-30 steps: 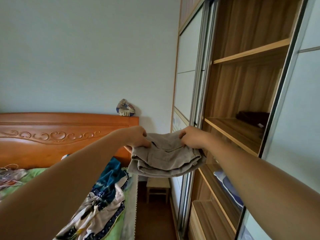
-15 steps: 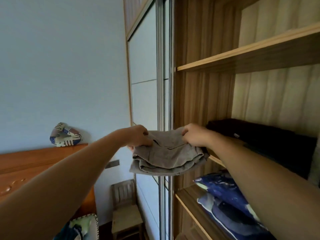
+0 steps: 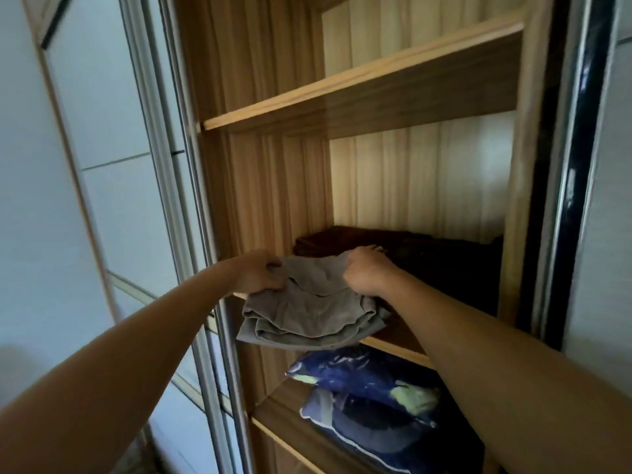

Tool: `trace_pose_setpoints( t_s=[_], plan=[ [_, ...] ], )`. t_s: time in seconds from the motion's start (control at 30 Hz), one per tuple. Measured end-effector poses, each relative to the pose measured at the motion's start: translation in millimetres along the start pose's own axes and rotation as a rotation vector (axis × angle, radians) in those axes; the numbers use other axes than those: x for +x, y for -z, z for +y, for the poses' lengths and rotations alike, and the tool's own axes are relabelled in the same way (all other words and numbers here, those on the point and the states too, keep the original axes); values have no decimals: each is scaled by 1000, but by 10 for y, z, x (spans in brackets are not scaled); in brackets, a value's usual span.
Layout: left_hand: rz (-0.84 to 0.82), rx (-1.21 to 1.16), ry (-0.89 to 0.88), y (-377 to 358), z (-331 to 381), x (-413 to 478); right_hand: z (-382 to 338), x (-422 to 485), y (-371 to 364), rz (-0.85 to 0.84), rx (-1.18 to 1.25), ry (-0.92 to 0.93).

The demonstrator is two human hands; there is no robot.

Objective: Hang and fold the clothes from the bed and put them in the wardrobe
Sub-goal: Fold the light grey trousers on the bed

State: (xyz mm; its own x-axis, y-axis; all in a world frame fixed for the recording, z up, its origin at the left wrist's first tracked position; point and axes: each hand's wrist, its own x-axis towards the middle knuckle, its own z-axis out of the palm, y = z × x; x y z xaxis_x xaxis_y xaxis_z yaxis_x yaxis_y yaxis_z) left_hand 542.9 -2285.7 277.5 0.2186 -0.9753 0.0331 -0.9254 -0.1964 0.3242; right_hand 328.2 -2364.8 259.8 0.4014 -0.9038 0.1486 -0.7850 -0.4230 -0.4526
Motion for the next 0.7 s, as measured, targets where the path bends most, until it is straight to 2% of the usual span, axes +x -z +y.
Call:
trace_pose_setpoints(
  t_s=[0.13,0.33,0.53,0.7],
  plan=[
    [-29,-47,-103,16,57,544,115,237,69,124,46,-83],
    [-84,-119,-288,178,173,1328,272,592,239,211,124,-162],
    [-160,-232,-460,45,577,1936,571,674,491,346,119,-302],
    [-252,-348,-588,-150,993,2201,876,583,727,380,72,-459]
  ],
)
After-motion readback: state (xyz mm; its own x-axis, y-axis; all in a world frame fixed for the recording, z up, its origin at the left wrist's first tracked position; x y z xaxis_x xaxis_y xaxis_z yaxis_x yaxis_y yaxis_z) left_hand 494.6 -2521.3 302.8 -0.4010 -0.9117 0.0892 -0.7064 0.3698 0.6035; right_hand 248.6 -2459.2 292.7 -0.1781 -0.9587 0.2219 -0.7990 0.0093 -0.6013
